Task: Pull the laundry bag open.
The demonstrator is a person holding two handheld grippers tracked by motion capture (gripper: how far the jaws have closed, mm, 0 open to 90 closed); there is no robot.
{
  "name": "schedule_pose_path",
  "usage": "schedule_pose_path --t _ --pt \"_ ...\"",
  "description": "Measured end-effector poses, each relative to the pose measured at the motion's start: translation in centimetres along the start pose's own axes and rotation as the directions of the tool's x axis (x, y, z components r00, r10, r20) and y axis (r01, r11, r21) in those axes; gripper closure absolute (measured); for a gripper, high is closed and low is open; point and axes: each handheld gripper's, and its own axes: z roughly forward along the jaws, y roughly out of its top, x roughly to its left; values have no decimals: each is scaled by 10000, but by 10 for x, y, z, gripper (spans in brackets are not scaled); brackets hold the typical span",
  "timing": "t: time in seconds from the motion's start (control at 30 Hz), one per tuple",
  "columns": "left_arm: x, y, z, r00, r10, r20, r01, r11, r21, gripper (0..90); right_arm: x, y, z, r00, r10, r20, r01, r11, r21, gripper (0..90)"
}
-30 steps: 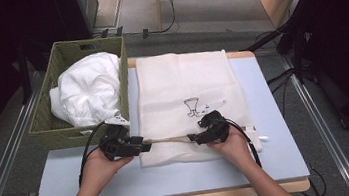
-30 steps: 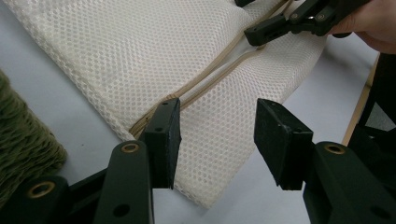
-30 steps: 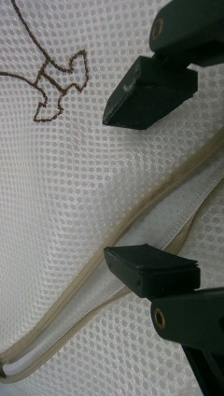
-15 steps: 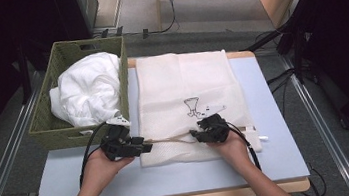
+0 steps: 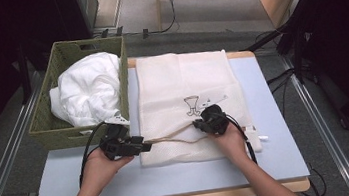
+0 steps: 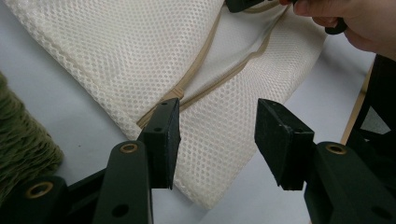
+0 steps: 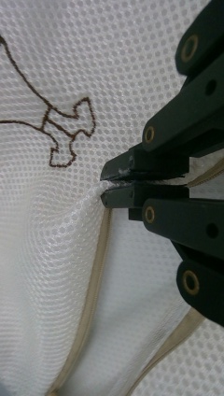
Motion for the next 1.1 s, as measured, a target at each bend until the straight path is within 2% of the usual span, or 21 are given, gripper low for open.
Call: schedule_pose_path --t 0.1,0.17,0.3,0.37,0.53,0.63,0.8,0.93,1.0,1.1 --pt "0 0 -1 10000 -10 15 10 10000 -65 513 -1 8 -2 9999 67 -83 -67 9999 78 879" --pt "1 0 -1 10000 -16 2 16 10000 -57 513 -4 15 -9 9991 296 -287 -304 9992 -260 879" --pt "1 0 -1 10000 -15 66 16 10000 -65 508 -6 21 -16 9983 343 -468 -367 9980 -521 878" --pt "1 -1 -1 10000 -42 89 42 10000 -39 502 -7 23 -22 9975 386 -600 -440 9949 -906 878" --pt "0 -2 -3 9999 -7 107 8 10000 -56 490 -7 29 -28 9968 327 -727 -402 9938 -1039 879" --pt "0 -4 -7 9999 14 148 -13 10000 -84 480 -6 33 -37 9952 312 -929 -444 9886 -1436 878" --pt "1 -7 -13 9998 -69 184 72 9998 -188 466 -6 37 -46 9937 235 -1098 -418 9850 -1673 878" --pt "3 -8 -14 9999 -106 128 107 9999 -57 451 -6 41 -58 9928 -50 -1197 -216 9752 -2201 877" --pt "3 -9 -17 10000 -21 8 21 10000 10 442 -9 41 -61 9916 -4 -1292 -291 9735 -2268 876" --pt "4 -9 -20 10000 -50 48 50 10000 -48 428 -12 40 -61 9900 45 -1410 -359 9746 -2212 876"
